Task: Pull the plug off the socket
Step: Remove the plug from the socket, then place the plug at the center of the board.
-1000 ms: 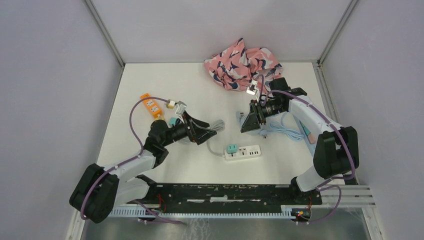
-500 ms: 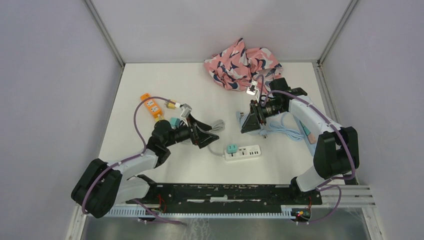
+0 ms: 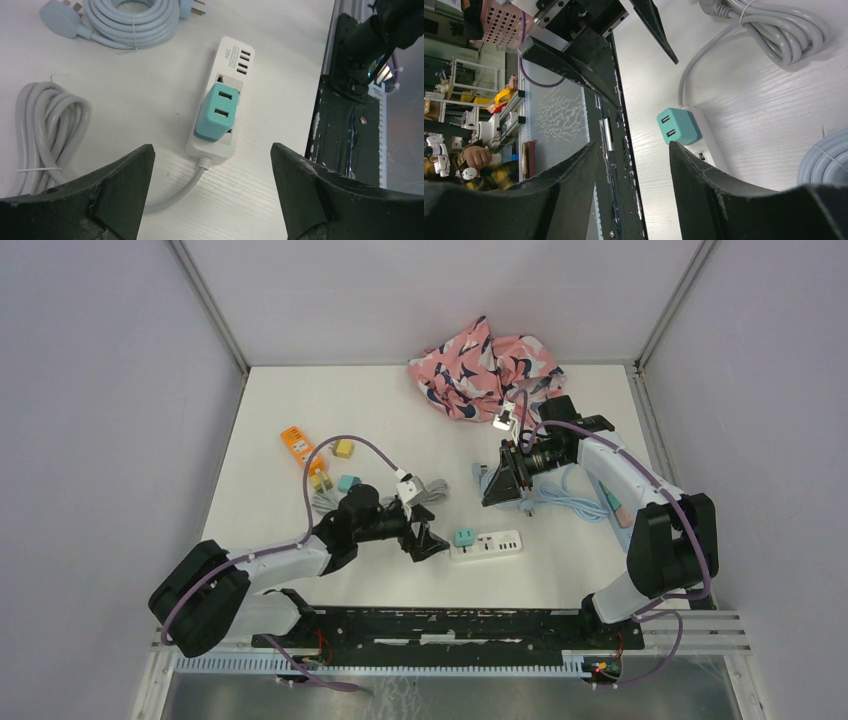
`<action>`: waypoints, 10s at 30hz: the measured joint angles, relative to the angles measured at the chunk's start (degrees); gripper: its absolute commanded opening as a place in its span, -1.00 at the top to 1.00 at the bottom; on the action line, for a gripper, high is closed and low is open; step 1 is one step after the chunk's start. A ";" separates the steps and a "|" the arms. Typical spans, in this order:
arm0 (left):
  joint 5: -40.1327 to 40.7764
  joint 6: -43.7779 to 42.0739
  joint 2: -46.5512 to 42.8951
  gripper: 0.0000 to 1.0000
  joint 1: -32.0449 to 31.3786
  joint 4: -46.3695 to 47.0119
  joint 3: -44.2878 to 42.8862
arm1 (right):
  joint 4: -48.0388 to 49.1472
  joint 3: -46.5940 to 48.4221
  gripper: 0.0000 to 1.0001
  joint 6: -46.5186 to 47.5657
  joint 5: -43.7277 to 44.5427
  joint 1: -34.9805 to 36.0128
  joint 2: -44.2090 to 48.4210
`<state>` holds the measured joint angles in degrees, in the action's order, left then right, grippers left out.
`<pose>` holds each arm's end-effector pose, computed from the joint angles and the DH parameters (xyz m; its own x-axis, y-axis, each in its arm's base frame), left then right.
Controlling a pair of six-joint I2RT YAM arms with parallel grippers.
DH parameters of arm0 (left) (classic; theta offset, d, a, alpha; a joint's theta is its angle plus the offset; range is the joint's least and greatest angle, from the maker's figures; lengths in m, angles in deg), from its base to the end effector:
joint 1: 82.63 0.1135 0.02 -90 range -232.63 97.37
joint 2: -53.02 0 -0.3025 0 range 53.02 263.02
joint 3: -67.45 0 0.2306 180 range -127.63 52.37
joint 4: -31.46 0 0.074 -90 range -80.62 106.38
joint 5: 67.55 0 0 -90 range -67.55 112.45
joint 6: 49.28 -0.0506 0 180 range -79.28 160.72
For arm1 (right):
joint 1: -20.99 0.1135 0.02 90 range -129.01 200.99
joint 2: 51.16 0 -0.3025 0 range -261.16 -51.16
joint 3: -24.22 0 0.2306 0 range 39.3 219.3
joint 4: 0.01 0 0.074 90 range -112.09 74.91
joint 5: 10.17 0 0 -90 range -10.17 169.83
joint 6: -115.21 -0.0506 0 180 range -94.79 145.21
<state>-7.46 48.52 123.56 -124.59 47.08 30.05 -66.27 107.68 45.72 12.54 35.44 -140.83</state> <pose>0.1502 -0.1690 0.2372 -0.3484 0.1551 -0.9244 0.8941 0.3509 -0.2781 0.2553 0.1140 0.3019 -0.7368 -0.3296 -0.5903 -0.6658 0.2018 0.7183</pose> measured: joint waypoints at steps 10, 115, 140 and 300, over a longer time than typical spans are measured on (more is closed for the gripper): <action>2.95 -13.66 7.96 -0.75 -9.46 -2.01 -4.02 | -0.22 0.00 -0.21 0.85 0.50 0.00 0.09; 7.08 -16.17 21.33 0.94 -12.13 13.79 -5.62 | 11.52 -21.40 -0.63 48.72 24.74 14.47 9.05; 7.21 -11.63 21.31 0.94 -12.15 26.08 -1.90 | 12.46 -21.14 0.25 47.87 27.96 17.81 7.93; 47.78 37.57 19.28 0.17 30.12 -32.20 -25.53 | 5.75 -14.62 0.95 44.26 31.36 19.91 2.67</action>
<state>40.32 86.09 142.84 -94.47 14.88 4.52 -60.52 93.06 89.98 43.91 55.36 -138.16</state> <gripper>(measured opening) 0.381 0.570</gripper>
